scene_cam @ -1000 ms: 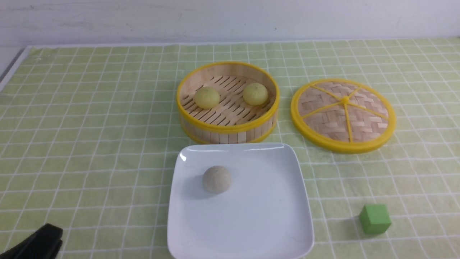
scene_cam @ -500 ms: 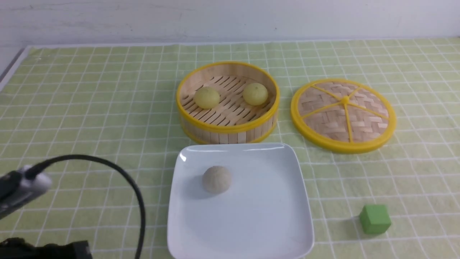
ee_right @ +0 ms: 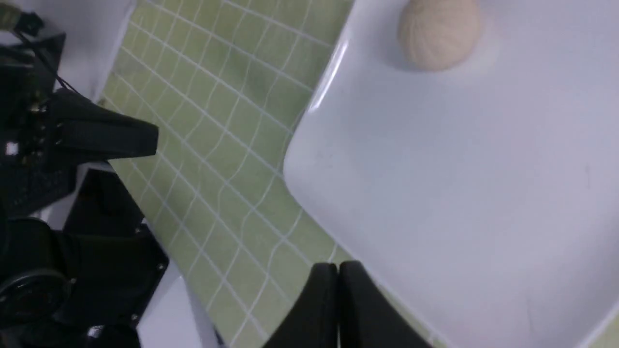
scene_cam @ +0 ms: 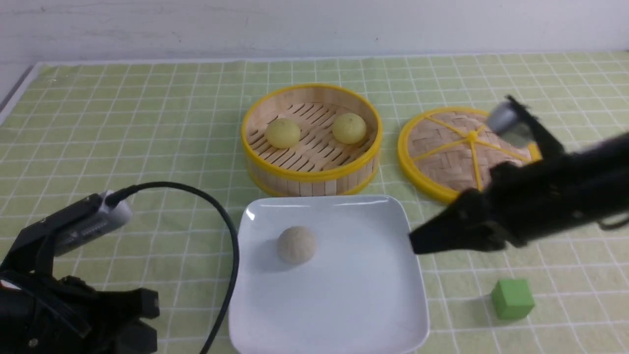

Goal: Put the steamed buns into the plate on the green tablecloth.
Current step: 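Reach toward a bun in the bamboo steamer with the right gripper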

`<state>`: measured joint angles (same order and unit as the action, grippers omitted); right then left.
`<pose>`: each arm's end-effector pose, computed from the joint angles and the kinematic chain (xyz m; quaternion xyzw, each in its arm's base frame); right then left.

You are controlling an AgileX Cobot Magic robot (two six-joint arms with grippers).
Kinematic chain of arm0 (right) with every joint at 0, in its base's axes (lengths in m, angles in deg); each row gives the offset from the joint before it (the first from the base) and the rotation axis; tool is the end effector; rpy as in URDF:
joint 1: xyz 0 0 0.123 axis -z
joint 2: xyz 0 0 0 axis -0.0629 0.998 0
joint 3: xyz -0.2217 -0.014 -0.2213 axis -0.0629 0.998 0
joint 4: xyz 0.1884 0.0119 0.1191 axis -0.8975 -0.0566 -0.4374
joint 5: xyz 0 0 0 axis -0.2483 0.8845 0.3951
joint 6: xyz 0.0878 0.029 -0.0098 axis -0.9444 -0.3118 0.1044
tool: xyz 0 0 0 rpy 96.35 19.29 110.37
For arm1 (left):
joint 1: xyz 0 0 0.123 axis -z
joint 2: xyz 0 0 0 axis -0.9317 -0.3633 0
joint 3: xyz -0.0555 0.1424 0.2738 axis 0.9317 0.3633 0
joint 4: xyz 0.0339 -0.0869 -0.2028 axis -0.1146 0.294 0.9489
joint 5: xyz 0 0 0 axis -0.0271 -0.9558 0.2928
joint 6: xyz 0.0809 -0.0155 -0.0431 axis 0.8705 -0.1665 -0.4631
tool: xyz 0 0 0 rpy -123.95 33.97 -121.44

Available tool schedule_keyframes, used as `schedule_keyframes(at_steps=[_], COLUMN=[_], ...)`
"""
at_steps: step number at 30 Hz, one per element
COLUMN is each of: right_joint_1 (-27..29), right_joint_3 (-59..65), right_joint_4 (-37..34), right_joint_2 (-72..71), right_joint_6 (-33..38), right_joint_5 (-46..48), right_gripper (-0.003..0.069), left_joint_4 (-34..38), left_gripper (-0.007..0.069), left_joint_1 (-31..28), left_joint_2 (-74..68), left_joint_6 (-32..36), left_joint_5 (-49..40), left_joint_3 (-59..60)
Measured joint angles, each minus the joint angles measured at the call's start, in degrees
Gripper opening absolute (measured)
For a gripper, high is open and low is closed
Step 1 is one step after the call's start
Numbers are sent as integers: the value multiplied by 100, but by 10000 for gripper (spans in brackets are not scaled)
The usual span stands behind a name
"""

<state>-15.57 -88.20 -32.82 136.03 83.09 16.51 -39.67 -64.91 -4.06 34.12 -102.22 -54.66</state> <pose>0.2259 0.1445 0.3200 -0.1790 0.8784 0.4019 0.1865 0.1163 -0.0408 0.2712 -0.0756 0.9591 -0.2118 0.1721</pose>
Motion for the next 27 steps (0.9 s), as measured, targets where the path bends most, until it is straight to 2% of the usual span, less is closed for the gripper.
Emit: schedule_keyframes(at_steps=[5, 6, 8, 10, 11, 13, 16, 19, 24, 27], right_joint_1=[-298, -299, -299, -299, -299, -299, -299, -299, -299, -299], right_joint_3=[-1954, -2040, -2913, -4029, -4111, -5135, -5796, -6209, -6382, -6382], right_joint_4=[1358, 1416, 2012, 2668, 2710, 3195, 3568, 3853, 4299, 4334], right_joint_2=[1685, 1822, 2431, 3206, 3259, 3880, 4286, 4539, 5043, 5245], right_joint_6=[-750, -834, -1229, -1761, -1796, -2197, -2490, -2660, -2763, -2768], right_joint_5=[-365, -373, -422, -331, -320, -203, -194, -385, -1263, -1545], right_gripper=[99, 104, 158, 248, 262, 344, 394, 410, 414, 382], left_joint_4=[-6, -6, -6, -13, -13, -13, -13, -13, -13, -13], left_gripper=[19, 20, 23, 32, 33, 36, 41, 46, 55, 55], left_joint_1=[0, 0, 0, 0, 0, 0, 0, 0, 0, 0], left_joint_2=[0, 0, 0, 0, 0, 0, 0, 0, 0, 0], left_joint_6=[18, 18, 18, 18, 18, 18, 18, 18, 18, 18], left_joint_5=[7, 7, 12, 41, 41, 41, 41, 41, 86, 86], left_joint_3=[0, 0, 0, 0, 0, 0, 0, 0, -2, -2])
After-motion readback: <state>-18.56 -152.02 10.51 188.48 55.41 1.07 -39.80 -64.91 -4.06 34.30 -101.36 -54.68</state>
